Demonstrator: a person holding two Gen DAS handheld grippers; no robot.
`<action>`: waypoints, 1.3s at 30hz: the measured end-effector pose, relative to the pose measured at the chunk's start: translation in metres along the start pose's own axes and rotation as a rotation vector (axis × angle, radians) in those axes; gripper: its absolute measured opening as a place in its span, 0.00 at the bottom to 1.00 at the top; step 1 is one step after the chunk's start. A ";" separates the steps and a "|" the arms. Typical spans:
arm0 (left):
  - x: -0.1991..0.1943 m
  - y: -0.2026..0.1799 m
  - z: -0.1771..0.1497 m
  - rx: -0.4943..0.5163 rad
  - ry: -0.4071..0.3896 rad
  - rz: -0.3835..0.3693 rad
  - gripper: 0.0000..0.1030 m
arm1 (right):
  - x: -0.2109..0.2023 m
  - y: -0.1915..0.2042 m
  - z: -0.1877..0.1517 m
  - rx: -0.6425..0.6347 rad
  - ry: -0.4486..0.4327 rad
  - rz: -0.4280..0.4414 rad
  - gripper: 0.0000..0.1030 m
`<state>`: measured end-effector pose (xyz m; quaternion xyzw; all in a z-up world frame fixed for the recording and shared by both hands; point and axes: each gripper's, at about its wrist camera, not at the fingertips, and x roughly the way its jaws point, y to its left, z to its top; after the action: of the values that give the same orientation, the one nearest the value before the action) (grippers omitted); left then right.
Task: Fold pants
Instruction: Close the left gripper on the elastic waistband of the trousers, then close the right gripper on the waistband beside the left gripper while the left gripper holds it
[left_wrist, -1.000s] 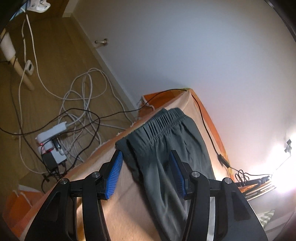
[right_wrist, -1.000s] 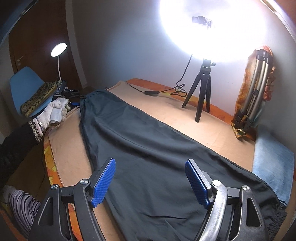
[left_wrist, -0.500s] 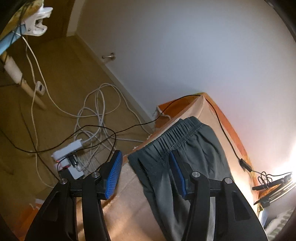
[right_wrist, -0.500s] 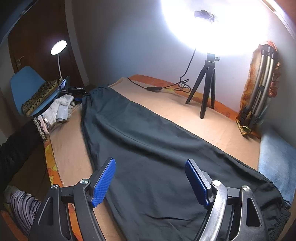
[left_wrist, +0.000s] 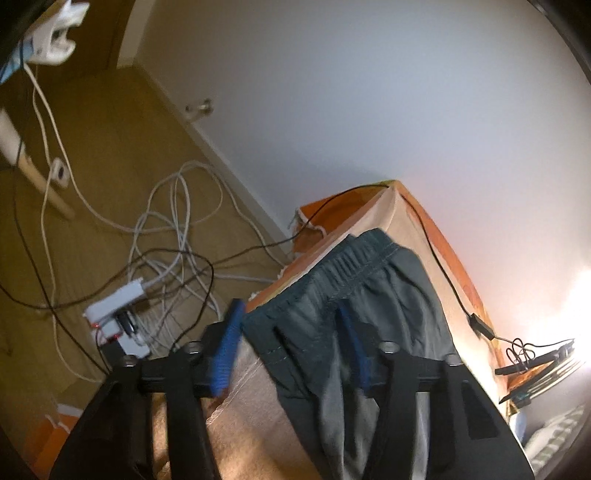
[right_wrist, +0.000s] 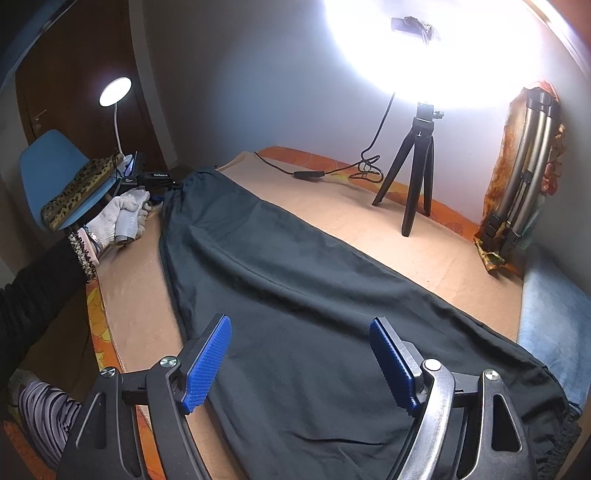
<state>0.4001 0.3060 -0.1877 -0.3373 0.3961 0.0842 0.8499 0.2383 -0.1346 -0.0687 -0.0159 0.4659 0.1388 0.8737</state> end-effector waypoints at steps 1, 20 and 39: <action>-0.001 -0.002 0.000 0.010 -0.008 0.008 0.34 | 0.001 0.000 0.000 0.001 0.001 0.000 0.77; -0.068 -0.089 -0.041 0.408 -0.164 -0.103 0.14 | 0.006 -0.001 0.010 0.027 -0.009 0.010 0.77; -0.074 -0.161 -0.163 0.905 -0.114 -0.081 0.14 | 0.127 0.019 0.085 0.349 0.062 0.357 0.77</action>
<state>0.3159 0.0894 -0.1268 0.0580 0.3323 -0.1120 0.9347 0.3693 -0.0737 -0.1228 0.2137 0.5047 0.2076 0.8103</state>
